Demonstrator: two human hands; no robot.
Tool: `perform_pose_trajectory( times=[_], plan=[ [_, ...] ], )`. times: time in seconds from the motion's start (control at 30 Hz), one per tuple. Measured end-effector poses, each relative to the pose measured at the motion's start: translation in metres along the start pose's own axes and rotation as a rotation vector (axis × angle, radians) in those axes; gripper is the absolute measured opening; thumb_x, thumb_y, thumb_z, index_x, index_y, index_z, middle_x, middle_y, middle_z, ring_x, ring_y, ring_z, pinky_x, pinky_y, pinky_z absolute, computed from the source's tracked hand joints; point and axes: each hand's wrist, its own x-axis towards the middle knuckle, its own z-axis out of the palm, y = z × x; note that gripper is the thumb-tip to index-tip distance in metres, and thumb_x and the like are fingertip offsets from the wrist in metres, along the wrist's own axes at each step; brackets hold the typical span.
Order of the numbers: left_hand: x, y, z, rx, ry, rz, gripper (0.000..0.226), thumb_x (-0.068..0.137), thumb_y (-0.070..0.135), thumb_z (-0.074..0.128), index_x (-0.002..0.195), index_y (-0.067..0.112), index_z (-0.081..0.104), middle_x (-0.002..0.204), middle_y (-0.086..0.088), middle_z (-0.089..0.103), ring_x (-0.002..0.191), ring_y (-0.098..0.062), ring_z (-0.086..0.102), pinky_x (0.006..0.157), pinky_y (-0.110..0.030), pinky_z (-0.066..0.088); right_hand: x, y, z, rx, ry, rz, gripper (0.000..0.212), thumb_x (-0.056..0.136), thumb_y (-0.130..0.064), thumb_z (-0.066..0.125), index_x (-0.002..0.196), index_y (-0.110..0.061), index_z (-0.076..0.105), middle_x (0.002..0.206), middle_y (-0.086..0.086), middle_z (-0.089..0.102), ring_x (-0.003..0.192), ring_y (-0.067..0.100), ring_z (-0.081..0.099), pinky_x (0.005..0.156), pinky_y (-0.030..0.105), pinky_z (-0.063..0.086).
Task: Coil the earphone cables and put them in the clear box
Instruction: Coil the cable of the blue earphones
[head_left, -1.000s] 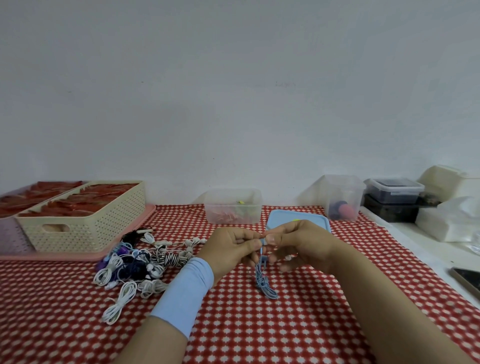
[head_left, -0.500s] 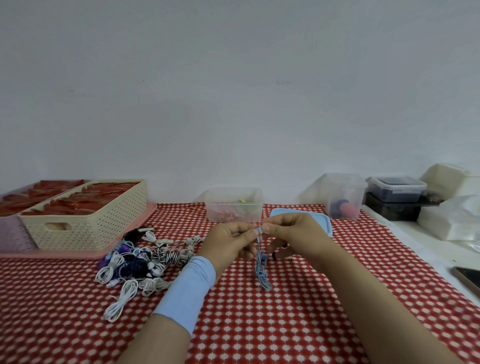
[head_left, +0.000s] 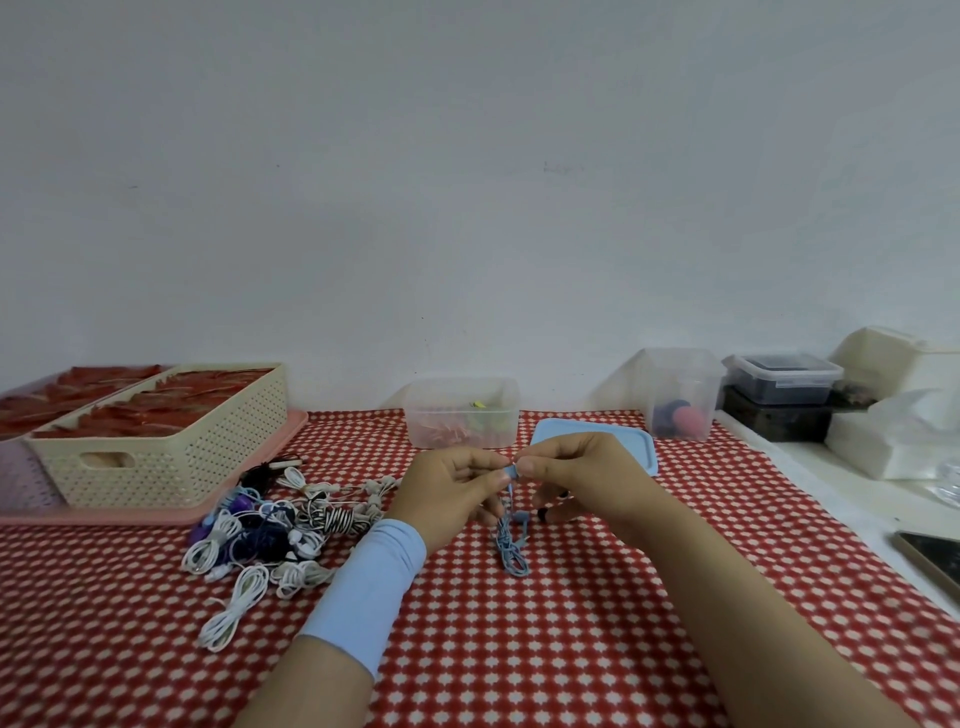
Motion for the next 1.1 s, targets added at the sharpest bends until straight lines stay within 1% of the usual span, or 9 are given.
perform_pose_trajectory(
  times=[0.17, 0.3, 0.43, 0.53, 0.6, 0.7, 0.83, 0.97, 1.1],
  plan=[
    [0.0, -0.0008, 0.0002, -0.069, -0.029, -0.023, 0.014, 0.092, 0.003, 0.064, 0.098, 0.012, 0.073, 0.073, -0.007, 0.073, 0.061, -0.015, 0.068, 0.057, -0.024, 0.056, -0.0002, 0.0011, -0.0009, 0.095, -0.09, 0.092, 0.019, 0.086, -0.018, 0.076, 0.101, -0.006, 0.077, 0.083, 0.003, 0.075, 0.06, 0.013, 0.063, 0.056, 0.029, 0.054],
    [0.0002, -0.0029, 0.002, -0.168, -0.041, -0.052, 0.015, 0.092, 0.004, 0.064, 0.099, 0.014, 0.074, 0.077, -0.008, 0.073, 0.064, -0.018, 0.067, 0.059, -0.028, 0.056, -0.0002, 0.0002, -0.0015, 0.126, -0.114, 0.064, 0.018, 0.087, -0.018, 0.073, 0.096, -0.004, 0.078, 0.084, 0.008, 0.075, 0.054, 0.015, 0.054, 0.047, 0.025, 0.047],
    [-0.0001, -0.003, 0.003, -0.203, -0.044, -0.058, 0.013, 0.091, 0.007, 0.065, 0.1, 0.012, 0.074, 0.089, -0.015, 0.075, 0.063, -0.017, 0.066, 0.059, -0.028, 0.056, -0.0012, 0.0002, -0.0055, 0.108, -0.139, 0.047, 0.023, 0.092, -0.024, 0.069, 0.098, -0.004, 0.078, 0.09, 0.008, 0.076, 0.056, 0.014, 0.054, 0.048, 0.023, 0.041],
    [-0.0007, -0.0039, 0.0025, -0.197, -0.055, -0.053, 0.014, 0.092, 0.005, 0.064, 0.1, 0.011, 0.074, 0.081, -0.013, 0.073, 0.064, -0.018, 0.066, 0.059, -0.027, 0.055, -0.0022, 0.0005, -0.0071, 0.057, -0.134, 0.047, 0.023, 0.091, -0.024, 0.069, 0.102, -0.006, 0.078, 0.075, 0.0, 0.072, 0.054, 0.011, 0.052, 0.046, 0.02, 0.037],
    [-0.0011, -0.0038, 0.0025, -0.199, -0.066, -0.051, 0.014, 0.092, 0.005, 0.063, 0.099, 0.01, 0.074, 0.077, -0.012, 0.07, 0.064, -0.018, 0.065, 0.059, -0.026, 0.055, -0.0024, 0.0012, -0.007, 0.057, -0.135, 0.046, 0.025, 0.086, -0.024, 0.071, 0.103, -0.007, 0.078, 0.068, 0.0, 0.068, 0.054, 0.01, 0.051, 0.046, 0.021, 0.037],
    [-0.0014, -0.0026, 0.0026, -0.234, -0.077, -0.058, 0.013, 0.092, 0.005, 0.063, 0.099, 0.009, 0.074, 0.076, -0.011, 0.069, 0.063, -0.016, 0.064, 0.058, -0.025, 0.054, -0.0023, 0.002, -0.006, 0.091, -0.154, 0.037, 0.032, 0.08, -0.029, 0.072, 0.104, -0.007, 0.078, 0.076, 0.004, 0.07, 0.056, 0.012, 0.054, 0.048, 0.022, 0.038],
    [-0.0021, -0.0022, 0.0035, -0.331, -0.09, -0.072, 0.015, 0.093, 0.006, 0.061, 0.102, 0.006, 0.073, 0.074, -0.007, 0.068, 0.06, -0.013, 0.062, 0.057, -0.024, 0.054, -0.002, 0.0028, -0.0054, 0.125, -0.153, 0.012, 0.023, 0.09, -0.023, 0.068, 0.102, -0.006, 0.078, 0.079, 0.005, 0.072, 0.062, 0.015, 0.058, 0.05, 0.024, 0.04],
    [-0.0027, -0.0035, 0.0024, -0.316, -0.111, -0.067, 0.014, 0.093, 0.004, 0.061, 0.101, 0.003, 0.073, 0.071, -0.006, 0.067, 0.059, -0.012, 0.061, 0.056, -0.022, 0.053, -0.0026, 0.0022, -0.0057, 0.091, -0.15, 0.012, 0.03, 0.078, -0.031, 0.074, 0.097, -0.009, 0.08, 0.084, 0.007, 0.074, 0.062, 0.016, 0.059, 0.052, 0.025, 0.039],
    [-0.0024, -0.0043, 0.0013, -0.271, -0.13, -0.065, 0.014, 0.093, 0.002, 0.06, 0.099, 0.002, 0.072, 0.071, -0.009, 0.066, 0.058, -0.011, 0.061, 0.057, -0.021, 0.052, -0.0021, 0.0011, -0.0053, 0.082, -0.156, 0.054, 0.019, 0.084, -0.024, 0.074, 0.096, -0.01, 0.08, 0.083, 0.006, 0.075, 0.06, 0.014, 0.059, 0.053, 0.026, 0.039]
  ],
)
